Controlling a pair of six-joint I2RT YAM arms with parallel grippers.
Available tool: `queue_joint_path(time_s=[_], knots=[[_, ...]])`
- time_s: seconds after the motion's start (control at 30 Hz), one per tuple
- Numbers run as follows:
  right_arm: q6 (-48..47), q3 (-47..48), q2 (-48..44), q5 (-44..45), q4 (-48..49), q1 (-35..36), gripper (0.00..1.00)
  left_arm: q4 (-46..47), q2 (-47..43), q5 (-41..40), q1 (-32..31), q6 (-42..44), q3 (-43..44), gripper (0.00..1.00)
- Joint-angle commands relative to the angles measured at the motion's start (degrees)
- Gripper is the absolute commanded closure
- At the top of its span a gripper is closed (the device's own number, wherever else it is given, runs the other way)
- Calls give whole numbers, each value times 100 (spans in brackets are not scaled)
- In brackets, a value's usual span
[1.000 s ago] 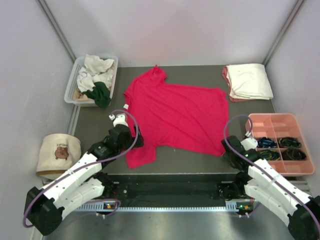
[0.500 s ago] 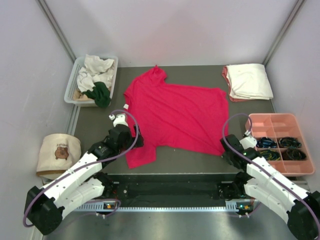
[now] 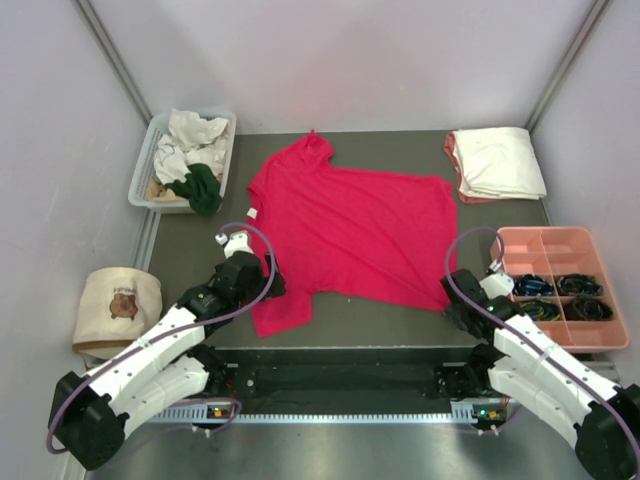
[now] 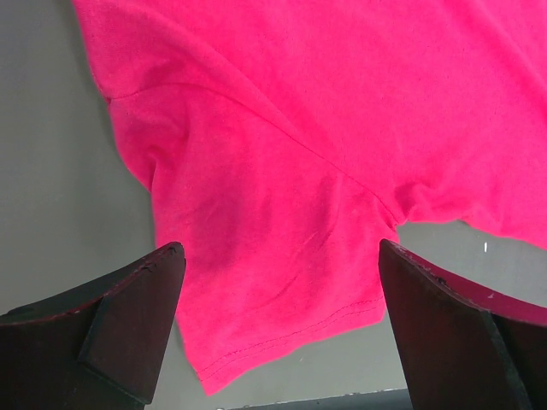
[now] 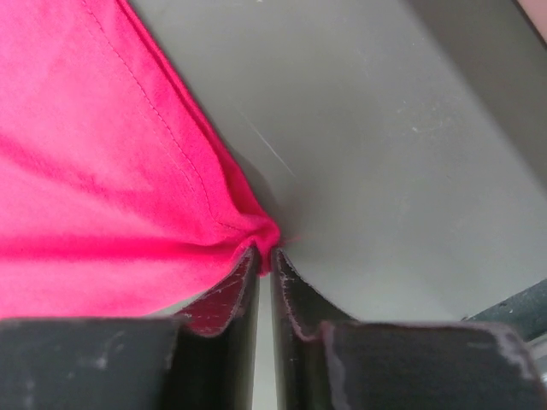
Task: Fold and stack the t-shirts
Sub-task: Grap the side of the flattened tshirt closest away from the robot with both arms
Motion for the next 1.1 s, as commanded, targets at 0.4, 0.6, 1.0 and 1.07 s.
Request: queue_joint_path(time_s=[0.4, 0.6, 1.0, 1.07], knots=[[170, 282, -589, 283, -636, 62, 61, 207, 103, 38, -26, -5, 36, 1], [170, 238, -537, 292, -575, 62, 60, 295, 174, 65, -26, -5, 36, 1], [83, 106, -167, 116, -100, 62, 65, 251, 183, 12, -26, 13, 36, 1], [83, 80, -132, 99, -39, 62, 69, 233, 147, -14, -26, 4, 28, 1]])
